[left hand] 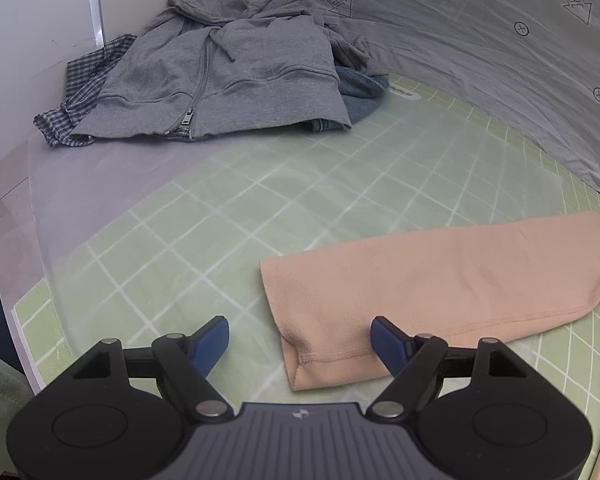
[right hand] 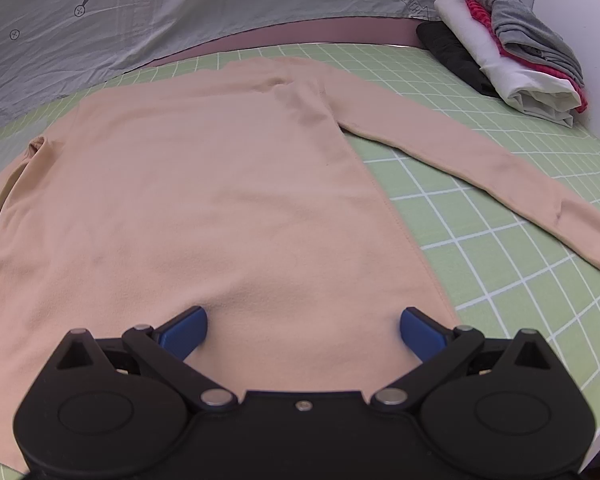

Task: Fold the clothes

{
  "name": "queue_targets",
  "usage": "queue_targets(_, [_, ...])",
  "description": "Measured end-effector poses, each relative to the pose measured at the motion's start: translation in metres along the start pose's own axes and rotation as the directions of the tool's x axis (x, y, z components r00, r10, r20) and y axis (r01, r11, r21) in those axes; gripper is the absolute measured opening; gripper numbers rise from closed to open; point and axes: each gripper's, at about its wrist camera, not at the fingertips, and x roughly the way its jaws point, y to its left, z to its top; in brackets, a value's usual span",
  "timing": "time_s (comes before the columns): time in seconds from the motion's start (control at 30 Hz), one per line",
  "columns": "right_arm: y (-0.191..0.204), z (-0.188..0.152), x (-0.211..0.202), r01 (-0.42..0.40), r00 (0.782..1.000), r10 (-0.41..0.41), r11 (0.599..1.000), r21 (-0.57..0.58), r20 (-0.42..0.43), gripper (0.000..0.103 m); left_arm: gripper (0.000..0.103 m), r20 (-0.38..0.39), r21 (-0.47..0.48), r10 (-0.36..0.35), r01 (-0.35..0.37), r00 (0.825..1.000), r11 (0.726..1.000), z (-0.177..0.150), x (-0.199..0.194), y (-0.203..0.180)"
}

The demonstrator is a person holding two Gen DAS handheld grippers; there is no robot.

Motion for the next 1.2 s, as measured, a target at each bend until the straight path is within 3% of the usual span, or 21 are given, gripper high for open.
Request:
queue_targets(0.1, [0.0, -0.001, 0.0, 0.002, 1.0, -0.002, 1.0, 0.002, 0.004, 0.103, 0.079, 0.007, 0.019, -0.006, 0.006, 1.0, 1.0, -0.005, -0.001, -0.003])
queue_targets(0.17, [0.0, -0.001, 0.0, 0.002, 1.0, -0.002, 1.0, 0.003, 0.005, 0.103, 0.072, 0.017, 0.031, -0.017, 0.017, 1.0, 0.999, -0.008, -0.002, -0.004])
queue_targets(0.23, [0.0, -0.001, 0.0, 0.001, 1.0, -0.001, 1.0, 0.002, 0.004, 0.103, 0.046, 0.03, 0.06, -0.043, 0.041, 0.999, 0.997, -0.009, -0.004, -0.007])
queue_targets(0.27, [0.0, 0.0, 0.0, 0.001, 1.0, -0.001, 1.0, 0.001, 0.002, 0.103, 0.041, 0.037, 0.075, -0.056, 0.053, 0.998, 0.996, -0.01, -0.005, -0.008])
queue_targets(0.33, [0.0, 0.001, 0.0, -0.001, 1.0, 0.001, 1.0, 0.0, -0.006, 0.103, 0.017, 0.038, 0.091, -0.079, 0.076, 0.996, 0.993, -0.01, -0.006, -0.013])
queue_targets(0.37, [0.0, 0.001, 0.0, -0.003, 1.0, 0.003, 1.0, -0.002, -0.011, 0.103, 0.013, 0.034, 0.101, -0.082, 0.078, 0.996, 0.992, -0.009, -0.006, -0.016])
queue_targets(0.6, [-0.023, 0.012, -0.009, 0.011, 1.0, -0.011, 1.0, 0.018, 0.001, 0.103, 0.007, 0.04, 0.066, -0.115, 0.112, 0.993, 0.991, 0.003, -0.015, -0.036])
queue_targets(0.77, [-0.041, 0.02, -0.016, 0.024, 1.0, -0.024, 0.999, 0.036, 0.015, 0.103, 0.007, 0.093, 0.103, -0.179, 0.169, 0.979, 0.98, 0.008, -0.043, -0.085])
queue_targets(0.9, [-0.061, 0.023, -0.018, 0.035, 0.999, -0.036, 0.999, 0.028, 0.012, 0.103, 0.007, 0.098, 0.185, -0.273, 0.252, 0.957, 0.95, -0.005, -0.062, -0.148])
queue_targets(1.03, [-0.091, 0.024, -0.019, 0.033, 0.999, -0.033, 0.999, 0.002, -0.005, 0.103, 0.007, 0.064, 0.279, -0.394, 0.363, 0.917, 0.889, -0.022, -0.093, -0.226])
queue_targets(1.1, [-0.108, 0.026, -0.02, 0.026, 1.0, -0.026, 1.0, 0.0, -0.006, 0.103, 0.007, 0.029, 0.34, -0.471, 0.435, 0.881, 0.834, -0.037, -0.114, -0.267])
queue_targets(1.2, [-0.133, 0.03, -0.018, 0.043, 0.999, -0.043, 0.999, -0.007, -0.005, 0.103, 0.013, -0.076, 0.389, -0.582, 0.562, 0.809, 0.73, -0.062, -0.138, -0.315])
